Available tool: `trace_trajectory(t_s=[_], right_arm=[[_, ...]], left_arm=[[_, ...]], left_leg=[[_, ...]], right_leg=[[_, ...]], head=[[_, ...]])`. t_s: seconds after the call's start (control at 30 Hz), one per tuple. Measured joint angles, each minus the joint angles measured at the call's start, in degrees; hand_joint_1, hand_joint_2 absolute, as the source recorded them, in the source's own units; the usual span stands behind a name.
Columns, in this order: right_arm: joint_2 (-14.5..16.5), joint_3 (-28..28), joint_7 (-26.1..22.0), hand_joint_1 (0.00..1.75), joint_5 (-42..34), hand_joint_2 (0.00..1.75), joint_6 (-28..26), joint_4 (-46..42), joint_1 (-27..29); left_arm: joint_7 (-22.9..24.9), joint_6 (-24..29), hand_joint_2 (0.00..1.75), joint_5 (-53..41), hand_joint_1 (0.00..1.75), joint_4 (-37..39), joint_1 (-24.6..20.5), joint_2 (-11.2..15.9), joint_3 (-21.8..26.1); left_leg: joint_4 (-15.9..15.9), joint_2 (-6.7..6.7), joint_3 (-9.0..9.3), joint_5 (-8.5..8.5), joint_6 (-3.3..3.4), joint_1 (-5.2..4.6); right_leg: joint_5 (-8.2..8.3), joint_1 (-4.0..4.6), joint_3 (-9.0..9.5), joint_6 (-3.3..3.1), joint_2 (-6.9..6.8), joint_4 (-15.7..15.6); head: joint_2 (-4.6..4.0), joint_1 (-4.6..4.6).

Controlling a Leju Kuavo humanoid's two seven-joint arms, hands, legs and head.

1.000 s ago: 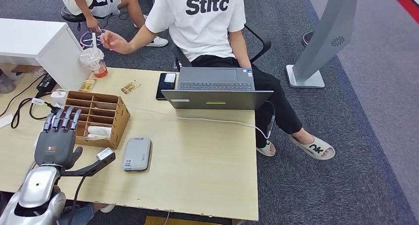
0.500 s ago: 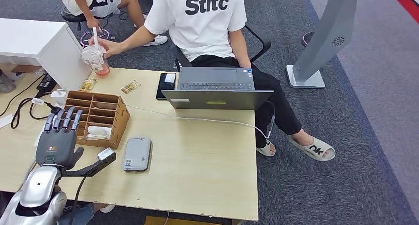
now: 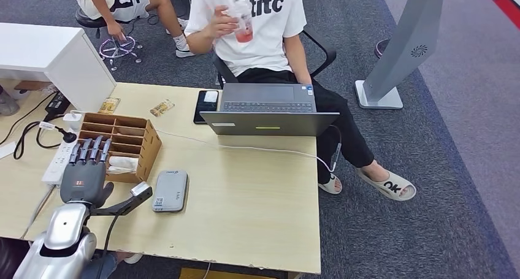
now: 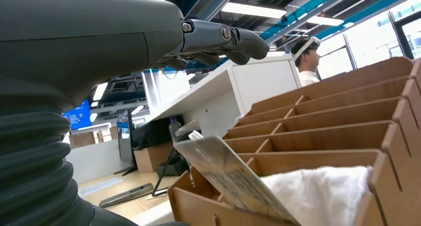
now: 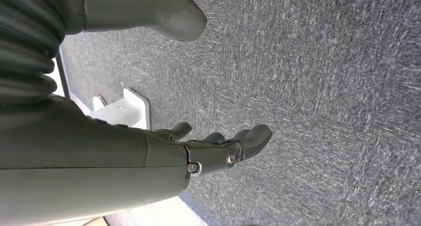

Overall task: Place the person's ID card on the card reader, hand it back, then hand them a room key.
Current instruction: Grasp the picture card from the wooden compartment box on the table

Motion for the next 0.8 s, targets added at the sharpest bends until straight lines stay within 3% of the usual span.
trace_trajectory(t_s=[0.4, 0.5, 0.57, 0.63, 0.7, 0.8], right_arm=[[0.0, 0.4, 0.4, 0.00, 0.3, 1.75, 0.0, 0.0, 0.0], [0.0, 0.5, 0.4, 0.00, 0.3, 1.75, 0.0, 0.0, 0.0], [0.0, 0.6, 0.4, 0.00, 0.3, 1.75, 0.0, 0.0, 0.0], [0.0, 0.7, 0.4, 0.00, 0.3, 1.75, 0.0, 0.0, 0.0], [0.0, 0.8, 0.4, 0.00, 0.4, 1.75, 0.0, 0.0, 0.0], [0.0, 0.8, 0.4, 0.00, 0.5, 1.75, 0.0, 0.0, 0.0]], left_arm=[[0.0, 0.0, 1.75, 0.1, 0.18, 3.4, -1.4, -1.4, 0.0], [0.0, 0.0, 1.75, 0.1, 0.27, 3.8, -1.5, -1.6, 0.0], [0.0, 0.1, 1.75, 0.1, 0.58, 4.1, -1.6, -1.7, 0.0], [-0.2, 0.5, 1.75, 0.1, 1.15, 4.4, -1.8, -1.8, 0.0], [-0.4, 1.2, 1.75, 0.1, 1.54, 4.7, -2.1, -1.9, 0.0], [-0.7, 1.8, 1.75, 0.1, 1.67, 5.1, -2.4, -2.1, 0.0]], left_leg=[[0.0, 0.00, -0.01, 0.00, 0.00, 0.00], [0.0, -0.01, -0.01, 0.00, 0.00, 0.00], [0.0, -0.01, -0.01, 0.00, 0.00, 0.00], [0.0, -0.01, -0.01, 0.00, 0.00, 0.00], [0.0, -0.01, -0.01, 0.00, 0.00, 0.00], [0.0, -0.01, -0.01, 0.00, 0.00, 0.00]], right_leg=[[0.00, 0.00, -0.01, 0.00, 0.00, 0.0], [0.00, 0.00, -0.01, 0.00, -0.01, 0.0], [0.00, 0.00, -0.01, 0.00, -0.01, 0.0], [0.00, 0.00, -0.01, 0.00, -0.01, 0.0], [0.00, 0.00, -0.01, 0.00, -0.01, 0.0], [0.00, 0.00, -0.01, 0.00, -0.01, 0.0]], head=[[0.00, 0.01], [0.00, -0.01], [0.00, 0.00], [0.00, 0.00], [0.00, 0.00], [0.00, 0.01]])
